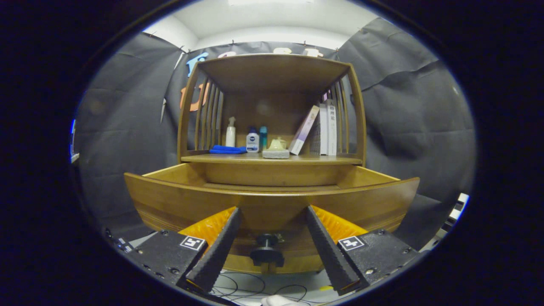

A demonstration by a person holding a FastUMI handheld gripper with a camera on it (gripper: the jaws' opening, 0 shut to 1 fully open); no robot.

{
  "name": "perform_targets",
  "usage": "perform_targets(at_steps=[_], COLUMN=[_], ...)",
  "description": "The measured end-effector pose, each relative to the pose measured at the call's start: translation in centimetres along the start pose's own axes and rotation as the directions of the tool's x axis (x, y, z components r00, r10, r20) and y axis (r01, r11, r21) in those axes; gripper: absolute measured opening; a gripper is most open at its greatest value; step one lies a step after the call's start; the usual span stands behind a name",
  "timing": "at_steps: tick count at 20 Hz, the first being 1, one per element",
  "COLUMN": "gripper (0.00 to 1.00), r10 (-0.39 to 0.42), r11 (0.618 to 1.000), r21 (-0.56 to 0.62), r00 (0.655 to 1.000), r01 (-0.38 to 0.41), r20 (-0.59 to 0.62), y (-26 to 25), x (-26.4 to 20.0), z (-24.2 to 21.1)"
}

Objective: Pull open the drawer, take out the items inside it, and place them on the countertop above the cabinet.

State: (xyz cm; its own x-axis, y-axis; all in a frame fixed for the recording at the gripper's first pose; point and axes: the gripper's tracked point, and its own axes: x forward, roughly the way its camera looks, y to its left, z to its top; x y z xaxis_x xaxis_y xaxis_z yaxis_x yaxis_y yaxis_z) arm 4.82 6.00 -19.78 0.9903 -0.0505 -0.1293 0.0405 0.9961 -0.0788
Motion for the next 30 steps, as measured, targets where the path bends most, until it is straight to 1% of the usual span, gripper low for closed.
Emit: perform_targets(at_steps=[4, 8, 12, 16, 18, 21, 23, 26, 28, 30], gripper=[0.99, 0.99, 0.99, 0.99, 0.99, 0.99, 0.99, 1.00, 0.99, 0.99], r10=[-0.005, 0.000, 0.024, 0.018, 0.023, 0.019, 0.018, 0.011, 0.005, 0.007], r11=[0.999, 1.000, 0.999, 0.999, 0.999, 0.999, 0.999, 0.999, 1.000, 0.999], r21=[0.034, 0.017, 0.044, 0.030, 0.043, 0.028, 0.034, 0.033, 0.022, 0.039], r00=[1.000, 1.000, 1.000, 1.000, 1.000, 1.000, 1.000, 0.999, 0.998, 0.998], r01=[0.005, 0.000, -0.024, -0.019, -0.024, -0.019, -0.019, -0.010, -0.004, -0.004], r20=[-0.009, -0.001, 0.003, 0.024, 0.015, -0.013, 0.001, -0.042, -0.056, -0.056], y=[0.1, 0.1, -0.1, -0.1, 0.0, -0.1, 0.1, 0.1, 0.1, 0.4], x=[0.0, 0.4, 1.5, 2.2, 3.0, 4.6, 5.7, 7.5, 8.4, 9.4], z=[-0.2, -0.1, 0.0, 0.3, 0.4, 0.7, 1.5, 1.5, 1.6, 1.8])
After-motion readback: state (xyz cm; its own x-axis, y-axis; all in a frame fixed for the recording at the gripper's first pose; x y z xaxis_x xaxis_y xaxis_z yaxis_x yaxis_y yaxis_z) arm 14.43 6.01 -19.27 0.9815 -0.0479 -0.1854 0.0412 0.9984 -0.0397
